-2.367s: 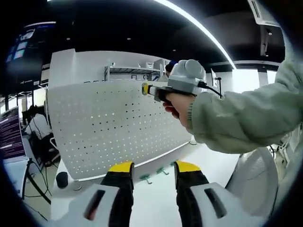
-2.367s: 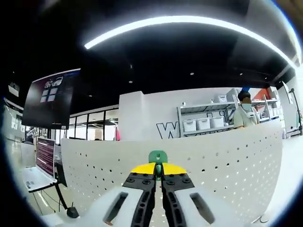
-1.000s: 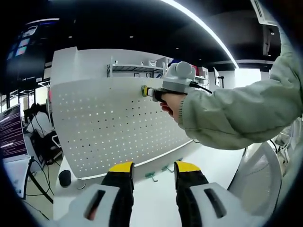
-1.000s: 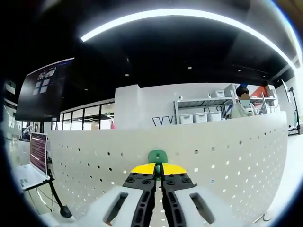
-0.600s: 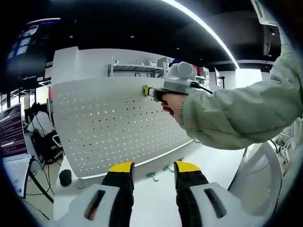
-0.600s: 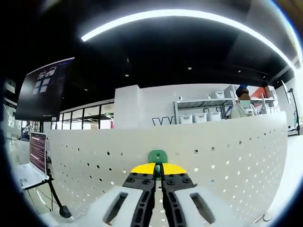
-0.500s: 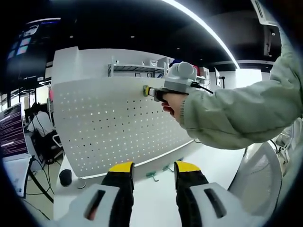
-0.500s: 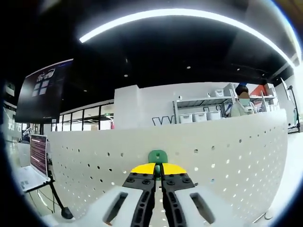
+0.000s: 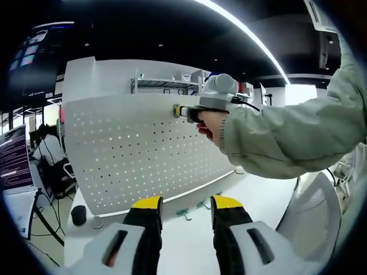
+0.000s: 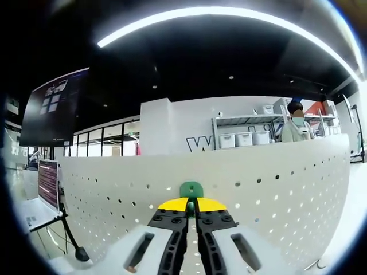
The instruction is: Insert the hook assembly into the mounting plate slot until the hook locks in place.
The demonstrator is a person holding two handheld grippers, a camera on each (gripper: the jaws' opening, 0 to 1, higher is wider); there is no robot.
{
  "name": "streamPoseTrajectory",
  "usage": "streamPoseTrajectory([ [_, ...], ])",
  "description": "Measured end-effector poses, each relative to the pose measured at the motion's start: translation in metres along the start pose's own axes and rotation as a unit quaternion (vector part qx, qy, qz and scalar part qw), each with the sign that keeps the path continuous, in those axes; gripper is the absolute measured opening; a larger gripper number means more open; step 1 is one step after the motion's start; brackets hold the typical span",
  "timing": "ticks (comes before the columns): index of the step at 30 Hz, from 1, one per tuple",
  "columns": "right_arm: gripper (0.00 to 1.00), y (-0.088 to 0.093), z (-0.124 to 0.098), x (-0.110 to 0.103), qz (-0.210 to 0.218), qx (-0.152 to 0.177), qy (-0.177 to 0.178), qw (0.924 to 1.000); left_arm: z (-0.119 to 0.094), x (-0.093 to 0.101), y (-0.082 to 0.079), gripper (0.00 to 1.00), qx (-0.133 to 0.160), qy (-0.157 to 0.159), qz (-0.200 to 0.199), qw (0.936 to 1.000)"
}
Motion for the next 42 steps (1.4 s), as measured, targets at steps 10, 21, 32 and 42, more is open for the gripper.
streamPoseTrajectory([
  [10, 0.05, 0.000, 0.000, -0.002, -0.020, -0.006, -0.008, 0.9998, 0.000, -0.001, -0.002, 0.35, 0.003, 0.000, 0.000, 1.0000],
  [21, 0.09, 0.003, -0.002, -0.003, -0.022, -0.013, -0.012, 0.9996, -0.001, -0.001, -0.002, 0.35, 0.004, 0.000, -0.001, 1.0000],
  [32, 0.16, 0.005, -0.008, -0.006, -0.029, -0.015, -0.014, 0.9994, -0.004, 0.001, -0.001, 0.35, 0.006, -0.002, -0.002, 1.0000],
  [42, 0.20, 0.004, -0.016, -0.005, -0.029, -0.020, -0.008, 0.9993, -0.009, 0.004, -0.002, 0.35, 0.009, -0.005, -0.002, 0.9999],
])
Point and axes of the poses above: the point that each gripper's makers call its tool centre point, and the gripper's own axes: z roughly forward along the fingers, x roughly to its right, y roughly out of its underside, the point moved 5 cm from there along -z, roughly backward along the fingers, and after that the axes turned 3 degrees about z, right-handed, at the moved point
